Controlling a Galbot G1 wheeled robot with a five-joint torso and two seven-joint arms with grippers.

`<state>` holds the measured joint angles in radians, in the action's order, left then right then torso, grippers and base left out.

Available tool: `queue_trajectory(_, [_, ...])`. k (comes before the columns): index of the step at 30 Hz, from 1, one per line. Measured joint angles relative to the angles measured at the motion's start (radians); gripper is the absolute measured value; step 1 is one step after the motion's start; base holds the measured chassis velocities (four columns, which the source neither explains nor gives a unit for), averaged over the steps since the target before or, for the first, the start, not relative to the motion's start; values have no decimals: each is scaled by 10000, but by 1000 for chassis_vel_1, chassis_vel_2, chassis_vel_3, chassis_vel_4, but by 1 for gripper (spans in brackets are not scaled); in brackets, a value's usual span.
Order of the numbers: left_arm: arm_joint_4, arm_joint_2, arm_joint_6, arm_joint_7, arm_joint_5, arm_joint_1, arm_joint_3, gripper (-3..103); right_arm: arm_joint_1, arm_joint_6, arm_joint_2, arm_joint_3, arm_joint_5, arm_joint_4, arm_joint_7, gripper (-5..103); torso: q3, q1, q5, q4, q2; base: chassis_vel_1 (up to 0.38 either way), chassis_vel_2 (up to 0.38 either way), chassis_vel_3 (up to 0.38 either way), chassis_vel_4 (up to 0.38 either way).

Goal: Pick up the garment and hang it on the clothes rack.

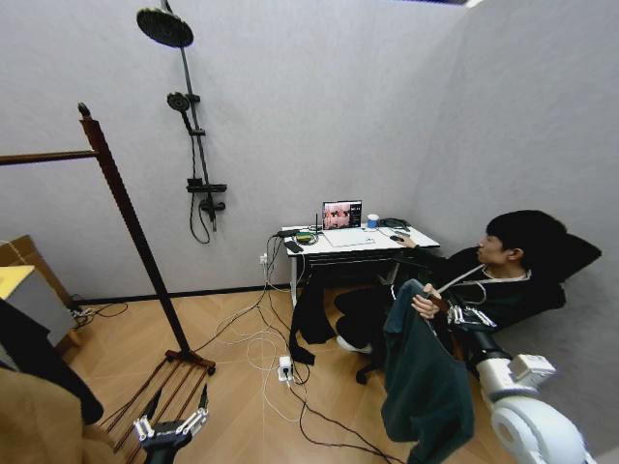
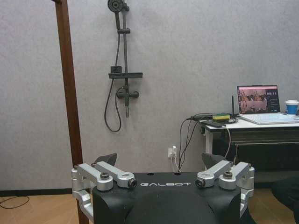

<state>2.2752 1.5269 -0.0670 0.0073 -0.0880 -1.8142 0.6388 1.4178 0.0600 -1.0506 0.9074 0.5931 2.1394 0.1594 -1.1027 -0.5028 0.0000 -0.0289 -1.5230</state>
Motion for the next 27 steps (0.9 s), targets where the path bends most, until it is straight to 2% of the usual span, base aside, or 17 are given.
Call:
queue_trajectory(14, [0, 0, 0, 0, 0, 1, 0, 100, -1071, 176, 309, -748, 56, -302, 120, 10, 0, 0, 0, 0, 0, 0, 0, 0, 0])
queue_trajectory(25, [0, 0, 0, 0, 0, 0, 1, 100, -3064, 457, 678, -2785, 562, -1109, -6, 10, 0, 0, -2, 3, 1, 0, 0, 0, 0])
queue_trajectory(27, [0, 0, 0, 1, 0, 0, 0, 100, -3675, 535, 703, -3464, 840, -1358, -88, 10, -1, -1, 0, 2, 1, 0, 0, 0, 0])
